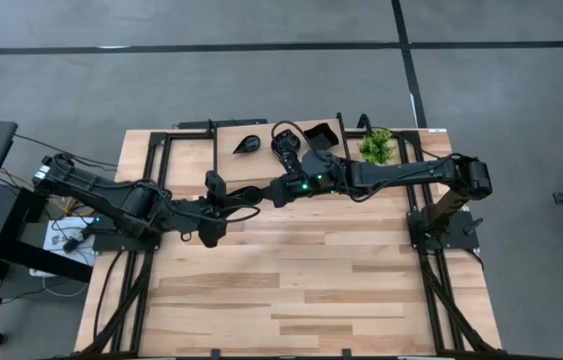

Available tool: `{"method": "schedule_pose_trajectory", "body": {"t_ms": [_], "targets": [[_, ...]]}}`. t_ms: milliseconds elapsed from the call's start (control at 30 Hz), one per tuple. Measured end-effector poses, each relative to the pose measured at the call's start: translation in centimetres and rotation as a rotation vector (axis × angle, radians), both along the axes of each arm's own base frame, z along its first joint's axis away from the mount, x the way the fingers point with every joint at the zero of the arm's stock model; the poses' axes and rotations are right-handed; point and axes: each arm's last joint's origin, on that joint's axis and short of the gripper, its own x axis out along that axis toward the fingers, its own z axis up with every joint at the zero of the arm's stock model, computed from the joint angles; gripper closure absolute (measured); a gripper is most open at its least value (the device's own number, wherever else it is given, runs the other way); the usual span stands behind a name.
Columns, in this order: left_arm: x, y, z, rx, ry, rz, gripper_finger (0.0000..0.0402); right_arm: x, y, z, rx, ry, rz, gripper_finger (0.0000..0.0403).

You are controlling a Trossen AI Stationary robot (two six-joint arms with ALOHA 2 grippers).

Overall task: Pick & Place Mini shaped plates
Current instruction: Stack the black drop shaped plate on the black drop shaped plate on the shelf

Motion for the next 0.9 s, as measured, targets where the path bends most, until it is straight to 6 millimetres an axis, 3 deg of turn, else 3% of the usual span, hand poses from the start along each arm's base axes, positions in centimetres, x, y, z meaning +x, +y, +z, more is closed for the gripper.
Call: {"method": "schedule_pose_trajectory", "body": {"t_ms": [600, 900], "targets": [[0.02, -0.01, 0.04, -0.002, -0.005, 0.0, 0.039, 0.0, 0.0, 0.04, 0.0, -0.003, 0.0, 0.0375], [0.02, 0.01, 0.04, 0.0, -0.006, 0.004, 0.0391, -0.01, 0.0, 0.01, 0.0, 0.001, -0.001, 0.0325]]}}
